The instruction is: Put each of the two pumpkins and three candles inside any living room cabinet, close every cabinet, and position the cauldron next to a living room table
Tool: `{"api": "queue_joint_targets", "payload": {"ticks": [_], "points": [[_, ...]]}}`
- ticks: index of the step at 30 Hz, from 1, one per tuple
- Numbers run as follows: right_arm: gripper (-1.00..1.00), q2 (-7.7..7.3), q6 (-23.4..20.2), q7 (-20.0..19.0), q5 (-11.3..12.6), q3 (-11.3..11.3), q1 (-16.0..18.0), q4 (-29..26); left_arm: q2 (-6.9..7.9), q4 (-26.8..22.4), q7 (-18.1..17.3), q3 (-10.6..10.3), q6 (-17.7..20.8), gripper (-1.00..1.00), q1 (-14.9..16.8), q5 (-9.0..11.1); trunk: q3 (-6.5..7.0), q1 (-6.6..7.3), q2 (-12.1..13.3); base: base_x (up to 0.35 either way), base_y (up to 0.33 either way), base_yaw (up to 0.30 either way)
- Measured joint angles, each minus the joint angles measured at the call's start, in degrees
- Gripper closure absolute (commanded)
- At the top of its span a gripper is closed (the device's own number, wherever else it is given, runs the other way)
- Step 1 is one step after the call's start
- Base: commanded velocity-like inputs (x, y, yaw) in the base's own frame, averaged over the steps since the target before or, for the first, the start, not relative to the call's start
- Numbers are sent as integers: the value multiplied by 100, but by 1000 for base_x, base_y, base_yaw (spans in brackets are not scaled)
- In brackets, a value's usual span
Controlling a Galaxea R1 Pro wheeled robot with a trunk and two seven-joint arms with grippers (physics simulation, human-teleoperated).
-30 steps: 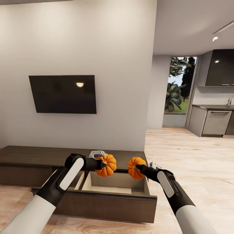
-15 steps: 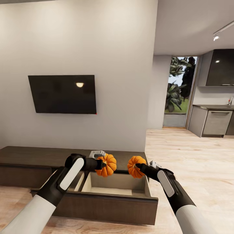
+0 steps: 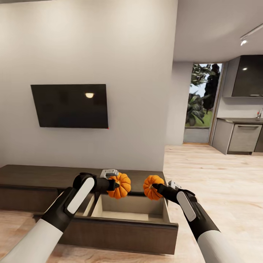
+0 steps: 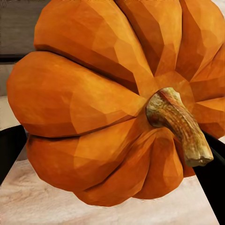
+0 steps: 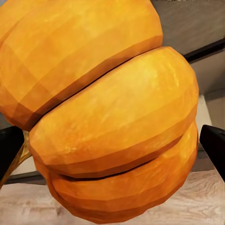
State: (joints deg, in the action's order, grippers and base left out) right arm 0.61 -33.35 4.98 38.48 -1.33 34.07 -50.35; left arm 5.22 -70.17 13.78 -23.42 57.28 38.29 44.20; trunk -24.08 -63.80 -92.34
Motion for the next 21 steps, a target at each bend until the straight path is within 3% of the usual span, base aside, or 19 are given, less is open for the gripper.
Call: {"api": "queue_joint_targets", "payload": {"ticks": [21], "points": [[100, 2, 0, 16, 1, -6, 0, -44, 0, -9, 9, -9, -5, 100, -2, 0, 0, -2, 1, 64, 1, 0]]}}
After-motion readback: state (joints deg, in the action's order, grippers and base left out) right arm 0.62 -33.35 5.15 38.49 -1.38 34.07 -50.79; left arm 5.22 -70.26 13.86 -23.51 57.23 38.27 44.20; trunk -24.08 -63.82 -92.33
